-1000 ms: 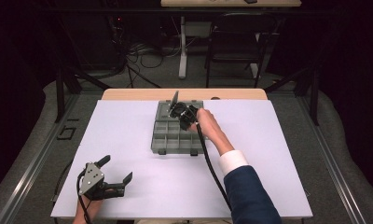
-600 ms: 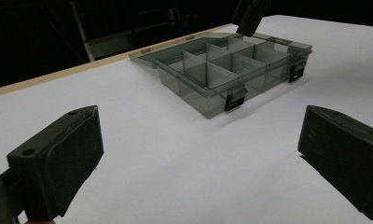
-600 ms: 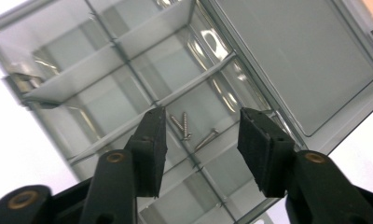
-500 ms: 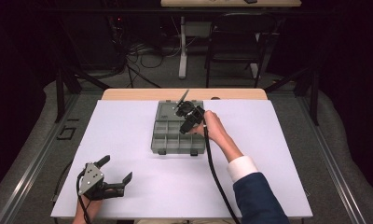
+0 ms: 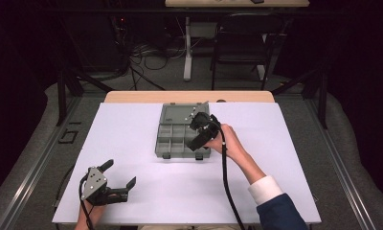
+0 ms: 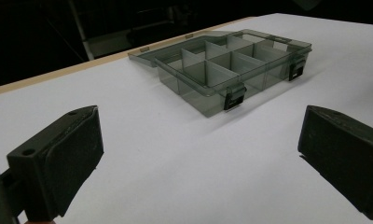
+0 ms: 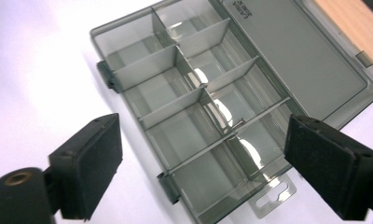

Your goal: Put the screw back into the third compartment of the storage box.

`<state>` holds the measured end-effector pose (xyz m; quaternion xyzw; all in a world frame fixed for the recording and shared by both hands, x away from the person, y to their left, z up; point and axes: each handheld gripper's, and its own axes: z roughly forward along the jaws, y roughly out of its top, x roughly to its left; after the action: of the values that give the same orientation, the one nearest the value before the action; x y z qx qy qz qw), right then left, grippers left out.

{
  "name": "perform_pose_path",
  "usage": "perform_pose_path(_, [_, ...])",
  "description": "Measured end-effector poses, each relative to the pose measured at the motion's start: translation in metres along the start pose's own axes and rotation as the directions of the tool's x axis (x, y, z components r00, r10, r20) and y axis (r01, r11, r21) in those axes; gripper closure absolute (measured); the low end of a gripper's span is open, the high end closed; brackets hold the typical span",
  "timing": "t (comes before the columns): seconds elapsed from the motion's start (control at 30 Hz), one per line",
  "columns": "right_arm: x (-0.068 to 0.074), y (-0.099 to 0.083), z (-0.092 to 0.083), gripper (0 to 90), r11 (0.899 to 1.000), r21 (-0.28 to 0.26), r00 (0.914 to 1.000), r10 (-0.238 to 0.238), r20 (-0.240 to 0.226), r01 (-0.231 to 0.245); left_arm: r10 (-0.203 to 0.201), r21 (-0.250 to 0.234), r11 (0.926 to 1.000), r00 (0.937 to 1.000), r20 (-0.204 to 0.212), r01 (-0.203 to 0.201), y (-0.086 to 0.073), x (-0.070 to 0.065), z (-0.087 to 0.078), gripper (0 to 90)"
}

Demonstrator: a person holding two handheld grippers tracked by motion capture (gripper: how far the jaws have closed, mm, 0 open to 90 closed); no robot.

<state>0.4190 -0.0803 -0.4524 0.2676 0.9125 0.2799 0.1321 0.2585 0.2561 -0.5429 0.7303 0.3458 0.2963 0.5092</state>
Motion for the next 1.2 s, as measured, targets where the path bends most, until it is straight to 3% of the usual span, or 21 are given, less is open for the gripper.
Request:
perform_pose_path(0.3, [0.018,-0.024,-0.022,4.1,0.995,-0.094,0.9997,-0.023,0.002,0.023,0.0,0.001,1.0,1.0,-0.001,0.0,0.0,0.0,0.0,0.0])
perform_pose_path(0.63, [0.03,-0.055,-0.043,0.1,0.987,-0.157,0.9997,-0.015,0.02,0.018,-0.001,0.002,1.0,1.0,-0.001,0.001,0.0,0.0,0.0,0.0])
perform_pose_path(0.97, [0.038,-0.085,-0.058,0.0,0.97,-0.245,0.9993,0.002,0.037,0.007,-0.001,0.003,1.0,1.0,0.0,0.001,0.0,-0.001,0.0,0.0])
perform_pose_path(1.2, [0.044,-0.106,-0.065,0.0,0.949,-0.316,0.9989,0.012,0.045,0.003,-0.002,0.005,1.0,1.0,0.0,0.002,0.0,-0.001,0.001,0.0])
